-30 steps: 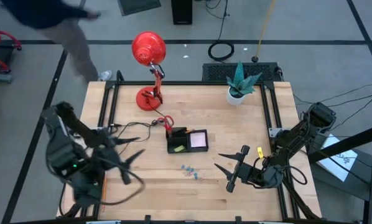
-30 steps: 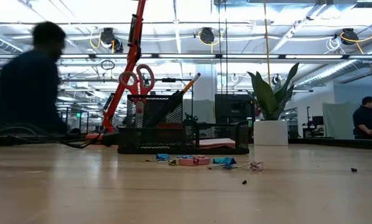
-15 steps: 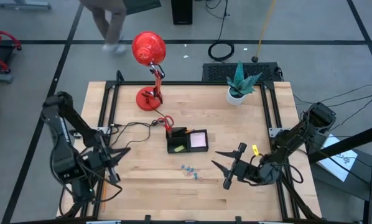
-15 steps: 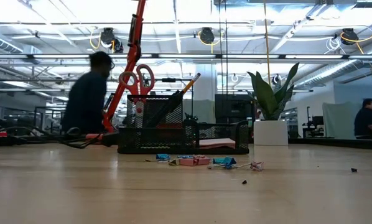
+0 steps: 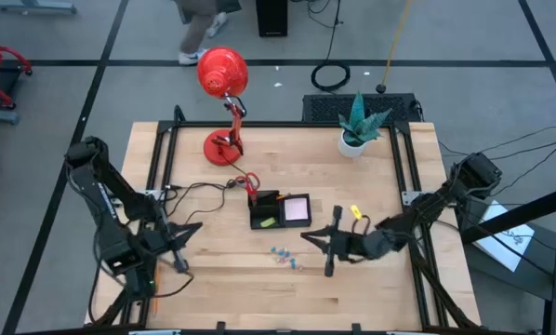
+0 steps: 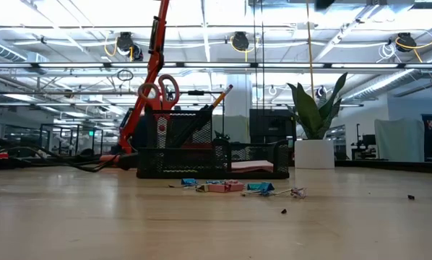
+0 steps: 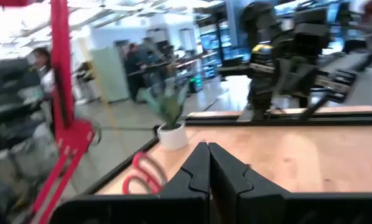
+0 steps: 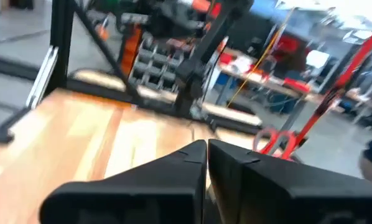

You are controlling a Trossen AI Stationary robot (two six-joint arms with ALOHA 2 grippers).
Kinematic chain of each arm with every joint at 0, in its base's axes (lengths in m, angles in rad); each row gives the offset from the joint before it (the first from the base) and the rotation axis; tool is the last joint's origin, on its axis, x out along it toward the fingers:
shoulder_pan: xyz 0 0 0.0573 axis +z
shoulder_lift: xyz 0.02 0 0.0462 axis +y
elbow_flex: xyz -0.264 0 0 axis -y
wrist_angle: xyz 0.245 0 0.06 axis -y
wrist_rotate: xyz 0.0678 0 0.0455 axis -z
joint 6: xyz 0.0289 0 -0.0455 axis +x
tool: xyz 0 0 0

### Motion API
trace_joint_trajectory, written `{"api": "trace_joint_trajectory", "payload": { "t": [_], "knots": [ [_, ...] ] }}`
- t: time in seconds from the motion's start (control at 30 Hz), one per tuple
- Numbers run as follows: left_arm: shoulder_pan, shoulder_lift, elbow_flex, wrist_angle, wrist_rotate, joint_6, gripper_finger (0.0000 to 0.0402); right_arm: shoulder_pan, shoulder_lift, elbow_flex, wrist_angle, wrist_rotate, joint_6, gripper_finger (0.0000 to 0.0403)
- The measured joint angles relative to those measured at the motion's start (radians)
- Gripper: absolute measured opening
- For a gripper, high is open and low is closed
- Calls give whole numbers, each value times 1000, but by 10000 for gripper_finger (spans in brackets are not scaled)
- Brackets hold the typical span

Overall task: Pick and place office supplies into organizer
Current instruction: Put the pink binder clip into the black desk organizer

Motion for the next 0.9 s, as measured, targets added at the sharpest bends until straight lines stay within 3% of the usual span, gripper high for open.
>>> {"api": "trace_joint_trajectory", "payload": {
  "t": [0.13, 0.2, 0.37, 0.5, 0.6, 0.73, 0.83, 0.9],
  "knots": [
    [67, 12, -109, 241, -2, 27, 3, -56, 0, -68, 29, -102, 45, 2],
    [86, 31, -173, 401, -1, 94, 2, -83, 0, -130, 89, -104, 61, 1],
    [104, 96, -314, 805, 62, 326, 2, -137, 1, -289, 323, -184, 149, 1],
    [122, 144, -387, 1092, 209, 619, 3, -160, 1, -391, 432, -231, 228, 1],
    [161, 155, -441, 1381, 407, 954, 2, -182, 1, -439, 492, -362, 269, 1],
    [266, 155, -535, 1849, 869, 1397, 2, -202, 0, -455, 498, -485, 267, 0],
    [373, 153, -592, 2103, 1094, 1552, 1, -208, 0, -455, 499, -542, 261, 0],
    [461, 153, -615, 2165, 1214, 1598, 1, -208, 0, -455, 499, -548, 241, 0]
  ]
}}
